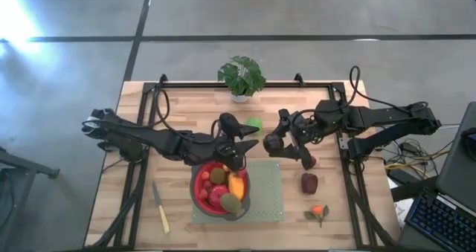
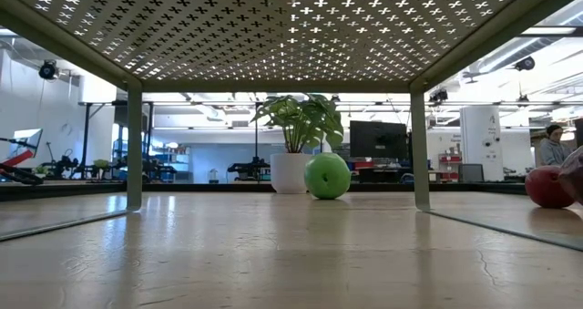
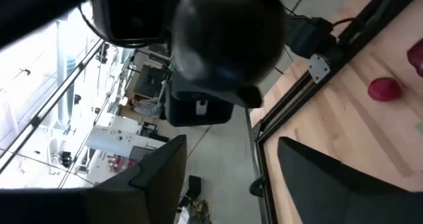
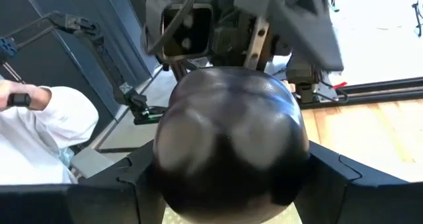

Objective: Pick & Place Fruit
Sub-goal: Put the plum into the red strainer

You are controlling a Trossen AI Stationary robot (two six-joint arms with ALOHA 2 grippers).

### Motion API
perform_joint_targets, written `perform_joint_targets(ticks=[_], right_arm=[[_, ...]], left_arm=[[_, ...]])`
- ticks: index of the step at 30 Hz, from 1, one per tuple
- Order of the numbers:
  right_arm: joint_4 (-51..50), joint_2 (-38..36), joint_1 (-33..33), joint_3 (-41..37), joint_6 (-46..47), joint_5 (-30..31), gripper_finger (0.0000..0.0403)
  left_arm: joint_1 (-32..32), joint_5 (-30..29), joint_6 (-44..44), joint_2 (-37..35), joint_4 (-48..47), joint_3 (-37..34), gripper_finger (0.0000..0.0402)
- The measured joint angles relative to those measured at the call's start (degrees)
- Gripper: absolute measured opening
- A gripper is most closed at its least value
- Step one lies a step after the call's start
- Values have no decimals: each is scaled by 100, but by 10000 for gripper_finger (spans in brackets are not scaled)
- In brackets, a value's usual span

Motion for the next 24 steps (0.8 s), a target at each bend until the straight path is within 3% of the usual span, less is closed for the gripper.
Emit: perform_joint_targets(ticks=[9, 12, 18, 24], right_arm=[[26, 7, 5, -2, -111, 6, 223], [49, 9, 5, -2, -109, 15, 225], [56, 11, 5, -5, -107, 19, 247], [118, 11, 5, -7, -109, 45, 226]], left_arm=[[-21, 51, 23, -40, 3, 0, 340], [-18, 102, -402, -38, -82, 0, 347], [16, 578, 42, -32, 213, 0, 348], [141, 1343, 282, -30, 519, 0, 348]])
